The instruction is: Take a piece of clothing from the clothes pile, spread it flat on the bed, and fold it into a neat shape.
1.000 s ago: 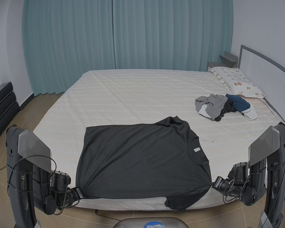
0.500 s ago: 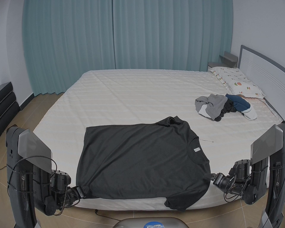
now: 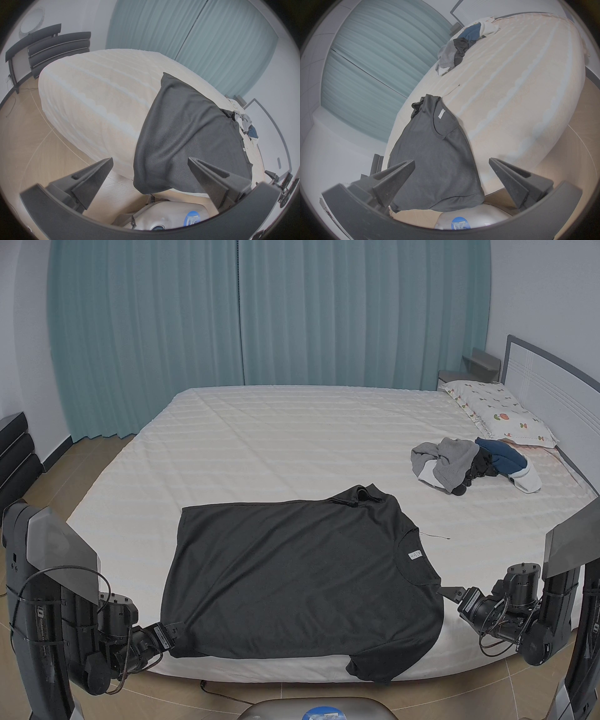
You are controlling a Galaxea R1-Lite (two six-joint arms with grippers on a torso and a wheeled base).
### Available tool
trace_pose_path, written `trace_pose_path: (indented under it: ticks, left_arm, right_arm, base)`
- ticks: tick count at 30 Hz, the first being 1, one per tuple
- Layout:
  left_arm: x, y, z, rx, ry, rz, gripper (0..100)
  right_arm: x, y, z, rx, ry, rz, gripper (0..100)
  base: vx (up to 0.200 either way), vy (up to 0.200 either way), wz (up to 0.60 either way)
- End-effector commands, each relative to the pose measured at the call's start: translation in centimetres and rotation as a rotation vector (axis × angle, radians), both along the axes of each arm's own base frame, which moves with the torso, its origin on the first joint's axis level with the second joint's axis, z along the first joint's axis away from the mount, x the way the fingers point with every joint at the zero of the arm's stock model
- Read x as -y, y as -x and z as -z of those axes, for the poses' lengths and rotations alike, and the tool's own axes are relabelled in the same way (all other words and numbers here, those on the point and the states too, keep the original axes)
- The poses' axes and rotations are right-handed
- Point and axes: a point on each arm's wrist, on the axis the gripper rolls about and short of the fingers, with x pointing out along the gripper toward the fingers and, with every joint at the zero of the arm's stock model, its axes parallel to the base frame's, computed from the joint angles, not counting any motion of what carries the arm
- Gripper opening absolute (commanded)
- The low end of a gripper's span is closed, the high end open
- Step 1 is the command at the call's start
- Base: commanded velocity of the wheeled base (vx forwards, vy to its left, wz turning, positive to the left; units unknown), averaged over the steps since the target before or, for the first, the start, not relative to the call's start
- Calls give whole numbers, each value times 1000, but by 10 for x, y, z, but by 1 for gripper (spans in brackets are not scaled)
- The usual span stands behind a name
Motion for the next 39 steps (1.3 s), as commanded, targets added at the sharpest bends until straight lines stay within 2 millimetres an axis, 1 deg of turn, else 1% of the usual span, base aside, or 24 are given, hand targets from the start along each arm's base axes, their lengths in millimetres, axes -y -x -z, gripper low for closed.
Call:
trace_pose_path:
  ticks: [1, 11, 16, 20, 23, 26, 30, 35, 36, 37, 38, 39]
  left_arm:
    - [-4, -3, -4, 30, 31, -14, 100]
    - [-4, -3, -3, 28, 34, -13, 100]
    - [-1, -3, -4, 31, 36, -6, 100]
    - [-1, -5, -7, 48, 44, -3, 100]
    - [3, -5, -8, 54, 47, 15, 100]
    - [7, -5, -8, 56, 49, 31, 100]
    - [15, -7, -7, 63, 65, 47, 100]
    - [20, -9, -7, 69, 92, 46, 100]
    - [21, -11, -7, 77, 102, 39, 100]
    - [21, -12, -7, 79, 103, 38, 100]
    - [21, -12, -7, 79, 103, 38, 100]
    - [22, -14, -7, 89, 110, 35, 100]
  right_arm:
    - [-1, -1, -11, 48, -13, -2, 100]
    - [-3, -2, -13, 63, -19, -6, 100]
    - [-4, -5, -14, 72, -20, -7, 100]
    - [-10, -12, -16, 103, -25, -22, 100]
    - [-18, -19, -15, 124, -24, -40, 100]
    - [-22, -26, -17, 148, -25, -49, 100]
    - [-28, -53, -23, 146, -24, -49, 100]
    - [-39, -97, -32, 122, -19, -51, 100]
    - [-46, -112, -37, 125, -20, -62, 100]
    - [-49, -117, -38, 125, -20, -65, 100]
    - [-49, -117, -38, 125, -20, -65, 100]
    - [-55, -140, -45, 113, -14, -65, 100]
  base:
    - [0, 200, 0]
    - [0, 200, 0]
    - [0, 0, 0]
    - [0, 0, 0]
    - [200, 0, 0]
    - [200, 0, 0]
    - [200, 0, 0]
    - [200, 0, 0]
    - [0, 0, 0]
    - [0, 0, 0]
    - [0, 0, 0]
    - [0, 0, 0]
